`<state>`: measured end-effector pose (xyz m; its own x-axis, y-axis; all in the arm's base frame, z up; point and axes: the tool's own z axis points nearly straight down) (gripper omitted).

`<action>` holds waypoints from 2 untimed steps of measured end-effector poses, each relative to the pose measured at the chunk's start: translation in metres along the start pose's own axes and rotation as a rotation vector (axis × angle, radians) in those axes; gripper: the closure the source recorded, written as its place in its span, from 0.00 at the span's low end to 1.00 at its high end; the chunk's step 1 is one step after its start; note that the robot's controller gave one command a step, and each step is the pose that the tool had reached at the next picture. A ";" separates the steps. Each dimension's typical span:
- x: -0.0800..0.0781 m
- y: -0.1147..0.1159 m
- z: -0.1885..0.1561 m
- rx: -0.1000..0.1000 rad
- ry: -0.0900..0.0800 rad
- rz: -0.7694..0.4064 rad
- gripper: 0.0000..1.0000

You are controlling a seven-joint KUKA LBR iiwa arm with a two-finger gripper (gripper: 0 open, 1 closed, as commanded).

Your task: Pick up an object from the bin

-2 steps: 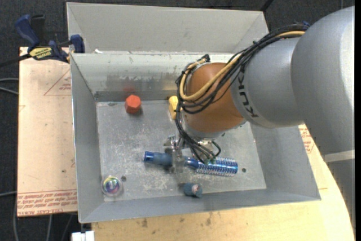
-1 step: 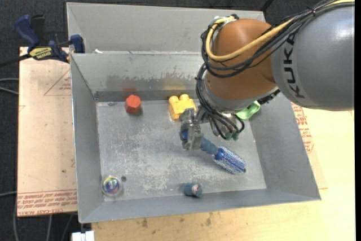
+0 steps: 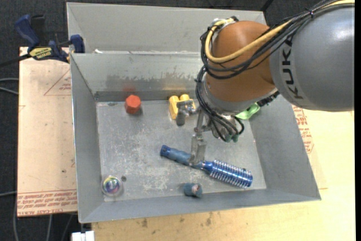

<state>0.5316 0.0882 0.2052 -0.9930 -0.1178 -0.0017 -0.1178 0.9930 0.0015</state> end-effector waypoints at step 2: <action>0.012 -0.019 0.135 0.000 0.001 -0.137 1.00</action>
Offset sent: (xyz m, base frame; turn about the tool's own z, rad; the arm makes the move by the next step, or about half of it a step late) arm -0.0098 -0.0211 -0.1350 -0.1400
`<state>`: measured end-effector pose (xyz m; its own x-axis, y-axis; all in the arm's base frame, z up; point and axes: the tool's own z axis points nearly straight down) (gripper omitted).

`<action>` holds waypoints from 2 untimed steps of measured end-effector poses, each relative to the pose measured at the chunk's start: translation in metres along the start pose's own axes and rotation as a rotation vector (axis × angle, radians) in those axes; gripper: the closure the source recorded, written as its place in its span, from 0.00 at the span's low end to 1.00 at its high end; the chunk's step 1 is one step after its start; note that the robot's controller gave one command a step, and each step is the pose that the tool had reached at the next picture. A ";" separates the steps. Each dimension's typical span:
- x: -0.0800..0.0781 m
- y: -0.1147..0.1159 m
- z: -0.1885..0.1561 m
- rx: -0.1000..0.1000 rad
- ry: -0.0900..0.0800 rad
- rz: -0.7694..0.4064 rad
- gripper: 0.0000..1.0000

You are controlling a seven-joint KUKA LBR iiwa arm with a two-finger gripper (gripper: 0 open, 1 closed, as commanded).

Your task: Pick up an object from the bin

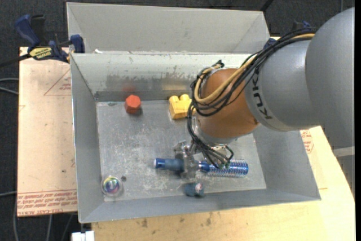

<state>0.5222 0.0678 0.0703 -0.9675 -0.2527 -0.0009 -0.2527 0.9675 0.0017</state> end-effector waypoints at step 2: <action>0.025 0.011 -0.128 0.000 -0.001 -0.034 0.00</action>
Offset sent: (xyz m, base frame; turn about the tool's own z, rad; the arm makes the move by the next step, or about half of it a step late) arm -0.0272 0.0039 0.1287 -0.0363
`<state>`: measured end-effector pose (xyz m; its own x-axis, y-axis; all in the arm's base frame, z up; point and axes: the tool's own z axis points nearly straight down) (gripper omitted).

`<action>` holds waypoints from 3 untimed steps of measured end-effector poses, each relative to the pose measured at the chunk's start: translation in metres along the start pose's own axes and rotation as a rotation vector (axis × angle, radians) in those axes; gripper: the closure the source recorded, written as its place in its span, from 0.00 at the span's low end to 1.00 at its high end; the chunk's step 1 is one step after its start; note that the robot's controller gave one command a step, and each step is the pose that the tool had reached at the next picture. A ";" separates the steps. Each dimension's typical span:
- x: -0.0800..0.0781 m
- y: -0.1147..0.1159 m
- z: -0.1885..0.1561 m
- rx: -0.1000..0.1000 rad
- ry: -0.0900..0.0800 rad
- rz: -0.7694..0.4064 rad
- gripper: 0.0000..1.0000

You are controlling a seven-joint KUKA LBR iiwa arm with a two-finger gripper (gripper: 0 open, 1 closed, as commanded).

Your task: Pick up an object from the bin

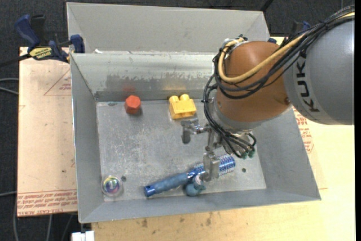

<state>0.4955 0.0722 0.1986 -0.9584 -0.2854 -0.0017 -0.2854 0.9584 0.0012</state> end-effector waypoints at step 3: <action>-0.016 -0.013 -0.040 0.002 -0.007 -0.016 1.00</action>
Offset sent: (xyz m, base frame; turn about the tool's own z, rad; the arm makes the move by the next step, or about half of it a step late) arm -0.0140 -0.0124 -0.1217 -0.0622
